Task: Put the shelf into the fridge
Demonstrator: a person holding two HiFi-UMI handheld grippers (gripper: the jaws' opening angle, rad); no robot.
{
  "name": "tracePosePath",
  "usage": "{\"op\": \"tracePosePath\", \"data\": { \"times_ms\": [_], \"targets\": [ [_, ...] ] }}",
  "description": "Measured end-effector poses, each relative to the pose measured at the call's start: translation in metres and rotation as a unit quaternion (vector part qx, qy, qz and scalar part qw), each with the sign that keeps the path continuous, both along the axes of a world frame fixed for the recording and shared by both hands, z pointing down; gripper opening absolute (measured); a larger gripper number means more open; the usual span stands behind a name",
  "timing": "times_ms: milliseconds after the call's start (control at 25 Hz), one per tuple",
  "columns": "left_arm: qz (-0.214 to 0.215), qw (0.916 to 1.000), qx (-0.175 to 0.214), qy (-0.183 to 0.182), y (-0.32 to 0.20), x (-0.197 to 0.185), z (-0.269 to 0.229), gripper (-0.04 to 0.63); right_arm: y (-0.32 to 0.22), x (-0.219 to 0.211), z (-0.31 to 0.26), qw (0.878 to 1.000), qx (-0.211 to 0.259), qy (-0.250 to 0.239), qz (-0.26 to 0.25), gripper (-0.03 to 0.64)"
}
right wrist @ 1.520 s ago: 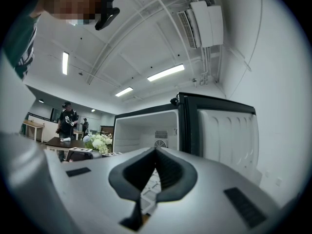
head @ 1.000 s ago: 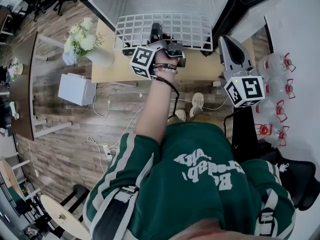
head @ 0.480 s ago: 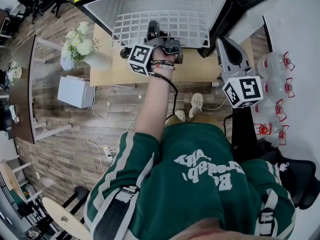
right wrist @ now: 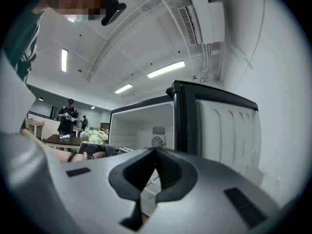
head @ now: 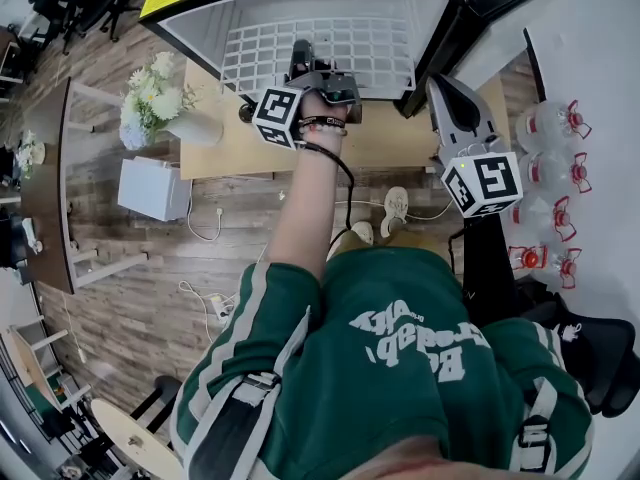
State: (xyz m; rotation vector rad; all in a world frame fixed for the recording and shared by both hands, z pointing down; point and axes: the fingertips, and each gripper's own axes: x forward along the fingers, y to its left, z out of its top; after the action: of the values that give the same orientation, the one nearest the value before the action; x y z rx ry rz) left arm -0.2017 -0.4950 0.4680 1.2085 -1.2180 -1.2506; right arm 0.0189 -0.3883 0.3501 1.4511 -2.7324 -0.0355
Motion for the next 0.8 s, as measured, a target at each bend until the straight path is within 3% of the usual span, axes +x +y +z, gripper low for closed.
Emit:
{"op": "tracePosePath", "data": {
  "times_ms": [800],
  "targets": [
    [-0.002, 1.0000, -0.009, 0.000, -0.029, 0.000, 0.000, 0.037, -0.008, 0.002, 0.005, 1.000, 0.002, 0.015, -0.004, 0.003]
  ]
}}
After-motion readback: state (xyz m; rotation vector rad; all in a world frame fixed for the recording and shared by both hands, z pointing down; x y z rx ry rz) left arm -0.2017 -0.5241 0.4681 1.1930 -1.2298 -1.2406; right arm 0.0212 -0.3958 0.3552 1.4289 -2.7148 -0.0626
